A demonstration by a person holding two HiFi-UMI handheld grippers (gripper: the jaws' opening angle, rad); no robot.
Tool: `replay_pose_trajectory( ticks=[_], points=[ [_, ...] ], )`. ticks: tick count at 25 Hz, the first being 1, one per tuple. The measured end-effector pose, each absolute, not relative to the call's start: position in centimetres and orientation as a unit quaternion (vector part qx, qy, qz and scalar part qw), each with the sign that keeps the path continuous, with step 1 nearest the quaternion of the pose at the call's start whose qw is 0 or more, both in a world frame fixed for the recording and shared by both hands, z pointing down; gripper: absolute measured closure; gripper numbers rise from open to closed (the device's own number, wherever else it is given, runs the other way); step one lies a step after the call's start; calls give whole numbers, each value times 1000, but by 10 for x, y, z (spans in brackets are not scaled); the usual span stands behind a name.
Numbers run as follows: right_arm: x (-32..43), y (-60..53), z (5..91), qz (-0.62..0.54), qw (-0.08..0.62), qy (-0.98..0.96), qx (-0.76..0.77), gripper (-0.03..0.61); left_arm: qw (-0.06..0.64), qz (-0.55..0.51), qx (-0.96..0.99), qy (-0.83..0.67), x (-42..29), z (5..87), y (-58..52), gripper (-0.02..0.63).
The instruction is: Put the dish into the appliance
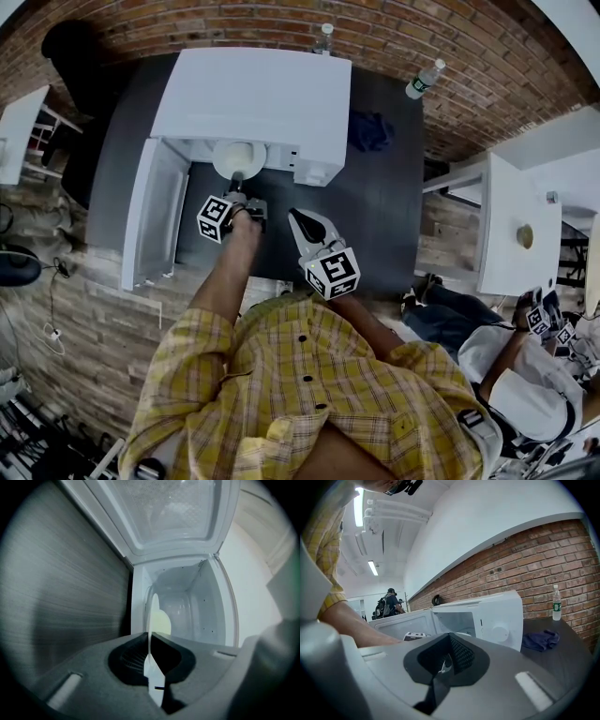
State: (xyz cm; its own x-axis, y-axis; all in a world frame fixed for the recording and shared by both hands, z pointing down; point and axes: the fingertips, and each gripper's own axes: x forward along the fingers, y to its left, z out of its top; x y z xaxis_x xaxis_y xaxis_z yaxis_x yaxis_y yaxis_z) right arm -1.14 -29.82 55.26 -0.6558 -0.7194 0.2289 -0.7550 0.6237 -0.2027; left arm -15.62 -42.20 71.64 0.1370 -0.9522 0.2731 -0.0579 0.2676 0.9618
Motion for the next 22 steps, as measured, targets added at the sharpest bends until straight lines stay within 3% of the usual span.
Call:
replay_pose_trajectory(
  ticks=[22],
  points=[
    [-9, -308, 567, 155, 72, -896, 410, 581, 595, -381, 473, -527, -161, 723, -457, 597]
  ],
)
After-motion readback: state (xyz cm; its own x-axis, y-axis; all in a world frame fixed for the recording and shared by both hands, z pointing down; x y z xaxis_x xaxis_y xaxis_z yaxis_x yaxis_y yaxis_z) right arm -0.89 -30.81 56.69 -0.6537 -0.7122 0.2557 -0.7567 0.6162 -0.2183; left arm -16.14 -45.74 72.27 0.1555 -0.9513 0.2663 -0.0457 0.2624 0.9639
